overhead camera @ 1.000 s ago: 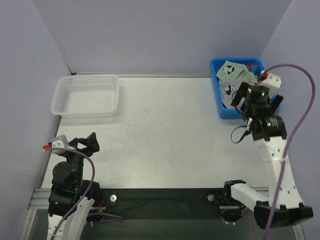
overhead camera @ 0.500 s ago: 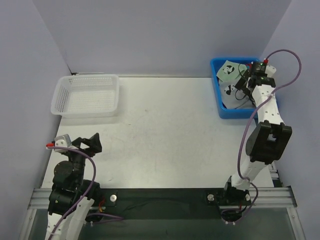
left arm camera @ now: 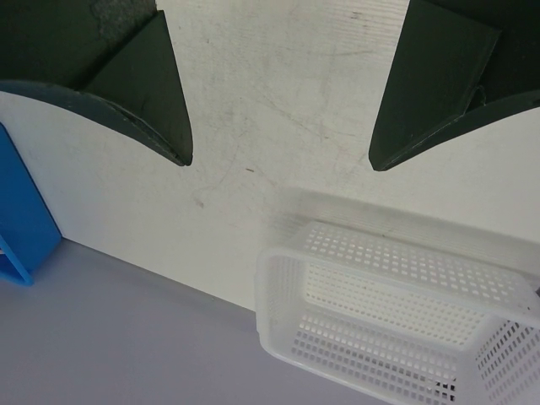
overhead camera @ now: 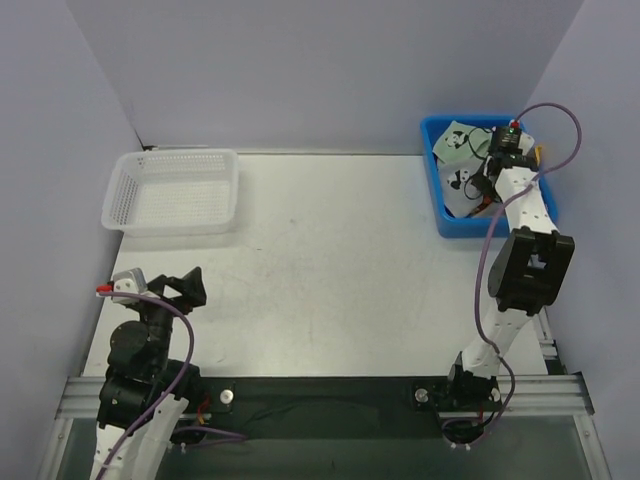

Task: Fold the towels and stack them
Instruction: Grab crumpled towel, then move the towel to the center of the board

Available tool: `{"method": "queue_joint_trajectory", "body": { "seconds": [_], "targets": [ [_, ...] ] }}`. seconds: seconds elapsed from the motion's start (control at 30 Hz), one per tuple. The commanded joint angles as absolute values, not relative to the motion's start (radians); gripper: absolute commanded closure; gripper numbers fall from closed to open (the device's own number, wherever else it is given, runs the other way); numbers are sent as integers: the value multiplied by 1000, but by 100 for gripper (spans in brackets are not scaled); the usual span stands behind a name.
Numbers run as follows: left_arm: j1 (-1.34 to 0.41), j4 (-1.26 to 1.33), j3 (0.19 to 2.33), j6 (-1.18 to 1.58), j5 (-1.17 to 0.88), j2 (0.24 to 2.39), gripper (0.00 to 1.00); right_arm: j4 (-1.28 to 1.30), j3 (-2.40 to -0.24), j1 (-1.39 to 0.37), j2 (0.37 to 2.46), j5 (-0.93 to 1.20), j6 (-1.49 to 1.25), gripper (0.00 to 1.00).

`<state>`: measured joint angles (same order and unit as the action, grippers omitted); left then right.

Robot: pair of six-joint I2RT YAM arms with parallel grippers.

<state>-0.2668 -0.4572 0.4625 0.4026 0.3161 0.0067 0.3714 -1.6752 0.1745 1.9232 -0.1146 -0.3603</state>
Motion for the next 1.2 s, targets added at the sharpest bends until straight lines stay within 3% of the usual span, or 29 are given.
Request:
{"method": "queue_joint_trajectory", "body": {
  "seconds": [0.0, 0.1, 0.37, 0.87, 0.97, 1.17],
  "targets": [
    [-270, -399, 462, 385, 302, -35, 2, 354, -1683, 140, 1786, -201, -298, 91],
    [-270, -399, 462, 383, 304, -41, 3, 354, -1706, 109, 1724, -256, -250, 100],
    [-271, -402, 465, 383, 305, -57, 3, 353, -1850, 12, 1638, -344, -144, 100],
    [-271, -394, 477, 385, 279, -3, 3, 307, -2351, -237, 1735, 95, -163, 100],
    [-270, -402, 514, 423, 243, 46, 2, 292, -2320, -287, 1707, 121, -179, 100],
    [-272, -446, 612, 508, 114, 182, 3, 163, -1665, -471, 1412, 110, -320, 100]
  ]
}}
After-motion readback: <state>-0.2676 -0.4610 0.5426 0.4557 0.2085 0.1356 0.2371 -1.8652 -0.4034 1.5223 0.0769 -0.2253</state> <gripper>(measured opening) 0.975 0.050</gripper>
